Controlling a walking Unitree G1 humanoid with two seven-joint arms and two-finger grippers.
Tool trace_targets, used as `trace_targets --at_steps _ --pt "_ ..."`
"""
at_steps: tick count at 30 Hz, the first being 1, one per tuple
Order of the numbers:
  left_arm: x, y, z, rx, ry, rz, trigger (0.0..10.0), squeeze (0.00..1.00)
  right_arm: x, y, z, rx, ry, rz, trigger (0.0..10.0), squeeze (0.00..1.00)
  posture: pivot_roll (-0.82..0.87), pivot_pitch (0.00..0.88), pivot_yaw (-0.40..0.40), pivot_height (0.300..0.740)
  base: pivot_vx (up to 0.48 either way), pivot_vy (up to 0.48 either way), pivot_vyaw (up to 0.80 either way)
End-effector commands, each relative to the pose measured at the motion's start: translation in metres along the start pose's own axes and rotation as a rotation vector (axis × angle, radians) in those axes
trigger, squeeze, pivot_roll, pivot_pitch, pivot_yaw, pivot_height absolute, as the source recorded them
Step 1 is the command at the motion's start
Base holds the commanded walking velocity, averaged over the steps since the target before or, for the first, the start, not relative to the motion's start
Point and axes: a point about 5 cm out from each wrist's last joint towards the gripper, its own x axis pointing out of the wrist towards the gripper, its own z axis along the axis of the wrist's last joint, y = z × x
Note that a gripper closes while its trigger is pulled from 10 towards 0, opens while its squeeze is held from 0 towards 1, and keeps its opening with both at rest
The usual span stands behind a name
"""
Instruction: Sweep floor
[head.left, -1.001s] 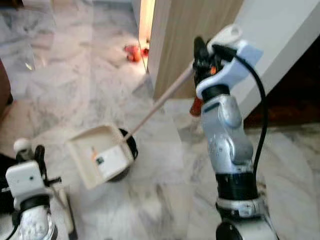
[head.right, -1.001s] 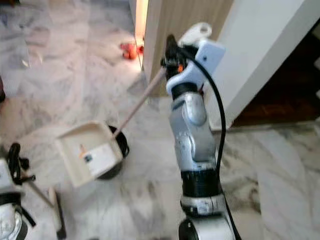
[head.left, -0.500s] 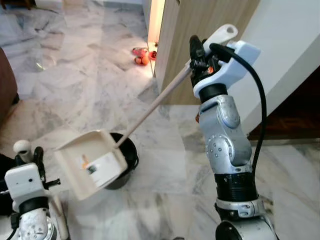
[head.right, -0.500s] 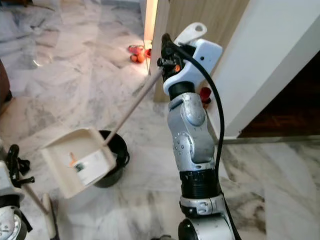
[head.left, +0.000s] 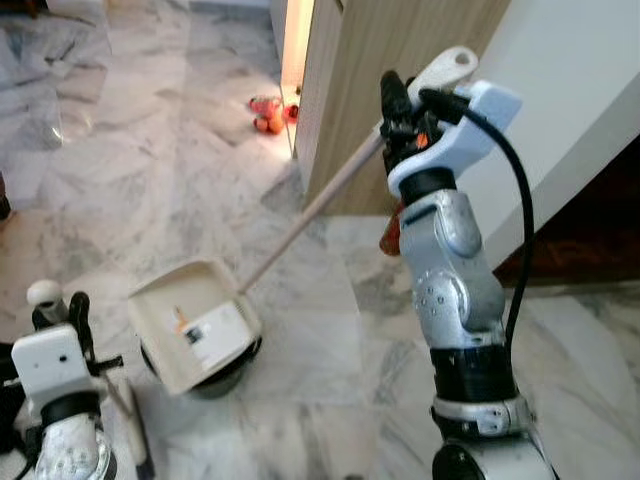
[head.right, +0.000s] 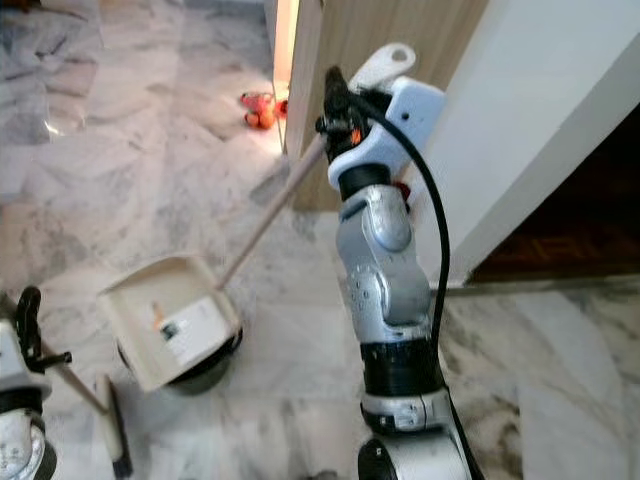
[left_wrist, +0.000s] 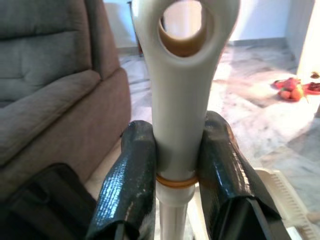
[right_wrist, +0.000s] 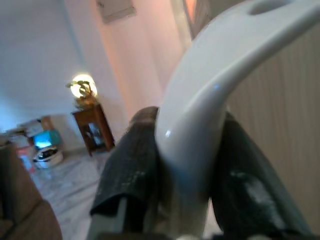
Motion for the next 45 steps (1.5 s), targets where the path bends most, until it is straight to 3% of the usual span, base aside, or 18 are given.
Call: trace_targets --at_steps 1,8,25,40,45 --pt "0.000 0.004 0.005 0.032 -0.029 0.013 10.0 0.00 0.003 0.009 0.017 0.010 -0.080 0.038 10.0 0.00 0.11 0.153 -0.129 0.740 0.304 0.000 0.43" --pt "0.000 0.004 0.004 0.030 -0.028 0.012 10.0 0.00 0.002 0.010 0.016 0.011 -0.079 0.035 10.0 0.00 0.11 0.148 -0.127 0.740 0.300 0.000 0.00" --pt "-0.001 0.003 0.004 0.010 -0.033 0.011 10.0 0.00 -0.001 0.019 0.013 0.049 -0.074 0.068 10.0 0.00 0.12 0.148 -0.130 0.740 0.000 0.000 0.00" --pt "-0.002 0.004 0.005 0.013 -0.033 0.016 10.0 0.00 -0.001 0.015 0.010 0.046 -0.063 0.046 10.0 0.00 0.12 0.154 -0.129 0.740 0.000 0.418 0.00" --pt "-0.001 0.004 0.006 0.020 -0.038 0.013 10.0 0.00 -0.001 0.015 0.009 0.044 -0.061 0.043 10.0 0.00 0.12 0.156 -0.128 0.740 0.000 0.000 0.00"
